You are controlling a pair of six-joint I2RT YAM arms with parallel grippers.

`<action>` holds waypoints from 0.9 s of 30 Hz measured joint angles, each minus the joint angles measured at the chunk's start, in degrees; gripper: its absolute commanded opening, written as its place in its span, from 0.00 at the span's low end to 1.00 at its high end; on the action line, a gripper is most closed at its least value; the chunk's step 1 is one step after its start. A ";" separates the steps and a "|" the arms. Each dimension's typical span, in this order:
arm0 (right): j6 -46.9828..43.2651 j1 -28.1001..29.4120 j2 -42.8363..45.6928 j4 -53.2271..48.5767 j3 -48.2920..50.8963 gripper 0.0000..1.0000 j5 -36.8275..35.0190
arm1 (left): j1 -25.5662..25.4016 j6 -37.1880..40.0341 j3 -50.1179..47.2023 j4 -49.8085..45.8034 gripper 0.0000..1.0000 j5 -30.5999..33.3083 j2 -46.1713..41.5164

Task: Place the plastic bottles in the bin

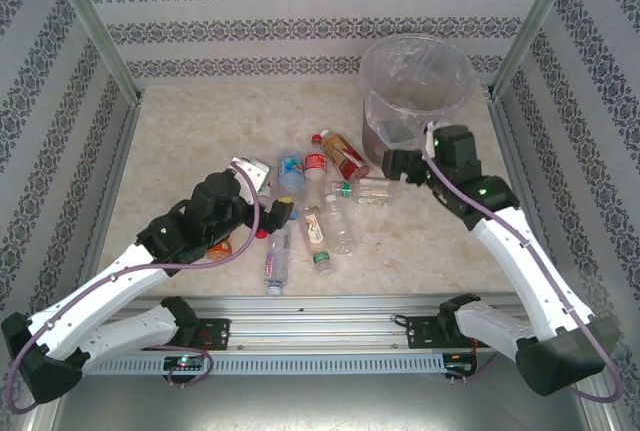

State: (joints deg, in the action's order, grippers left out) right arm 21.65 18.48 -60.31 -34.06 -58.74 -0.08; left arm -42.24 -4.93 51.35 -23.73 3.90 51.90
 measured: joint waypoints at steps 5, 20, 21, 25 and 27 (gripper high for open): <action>11.23 3.63 -0.11 -1.51 10.38 0.98 -0.44 | 0.00 4.50 -0.13 -1.01 1.00 -7.48 -0.90; 32.61 7.06 -13.18 9.73 12.85 0.98 -0.74 | 0.00 6.36 -0.24 -2.93 1.00 -13.14 -3.04; 34.45 7.19 -13.77 10.78 12.74 0.98 -1.16 | 0.00 6.23 -0.26 -2.93 1.00 -13.46 -3.06; 42.27 8.04 -17.62 14.32 12.15 0.98 -2.97 | 0.00 5.97 -0.24 -2.95 1.00 -14.47 -2.75; 46.27 8.87 -19.26 15.74 12.09 0.98 -4.04 | 0.00 5.77 -0.24 -2.93 1.00 -14.95 -2.58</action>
State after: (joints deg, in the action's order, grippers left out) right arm 67.92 27.35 -79.57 -18.33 -46.65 -4.12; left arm -42.24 0.84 51.11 -26.65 -11.05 49.32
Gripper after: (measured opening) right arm 0.982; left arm 0.998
